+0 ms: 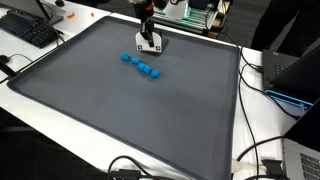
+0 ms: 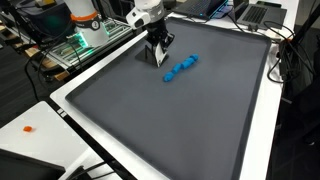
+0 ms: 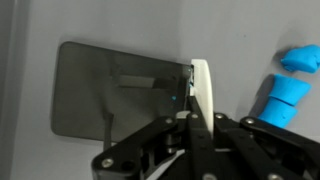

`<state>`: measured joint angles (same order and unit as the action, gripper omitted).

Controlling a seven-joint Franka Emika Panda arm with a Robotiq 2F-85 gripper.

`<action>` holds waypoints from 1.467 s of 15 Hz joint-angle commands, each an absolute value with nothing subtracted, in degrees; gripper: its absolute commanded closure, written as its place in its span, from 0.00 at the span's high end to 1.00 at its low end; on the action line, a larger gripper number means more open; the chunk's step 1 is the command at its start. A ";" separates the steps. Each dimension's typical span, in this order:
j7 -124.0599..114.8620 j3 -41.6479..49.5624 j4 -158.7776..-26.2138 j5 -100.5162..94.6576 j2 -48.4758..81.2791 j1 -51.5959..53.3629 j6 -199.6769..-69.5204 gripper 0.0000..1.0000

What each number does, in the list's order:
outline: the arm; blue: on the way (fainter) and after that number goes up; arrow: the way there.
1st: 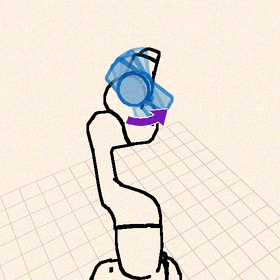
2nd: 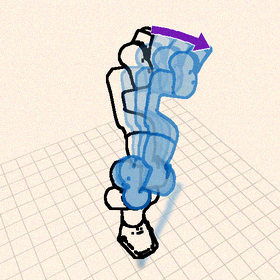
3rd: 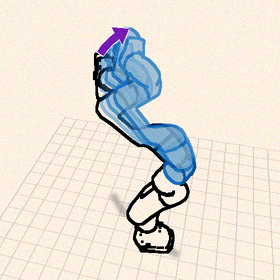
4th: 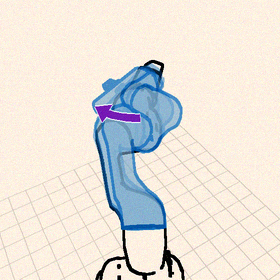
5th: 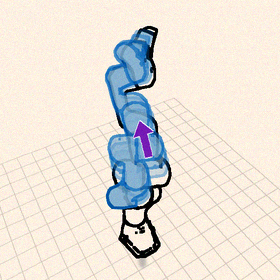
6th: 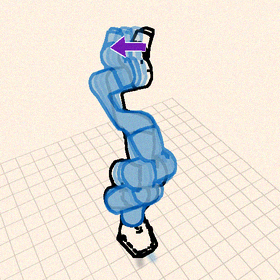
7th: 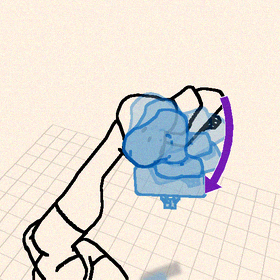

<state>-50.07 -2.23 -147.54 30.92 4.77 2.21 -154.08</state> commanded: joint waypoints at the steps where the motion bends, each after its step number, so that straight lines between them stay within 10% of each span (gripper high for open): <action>1: -51.74 -2.55 -148.67 32.90 4.94 2.57 -155.97 0.01; 22: -55.71 -1.87 -149.11 32.21 1.93 1.88 -152.79 0.01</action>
<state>-55.16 -1.97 -147.66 31.24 3.78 2.01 -154.13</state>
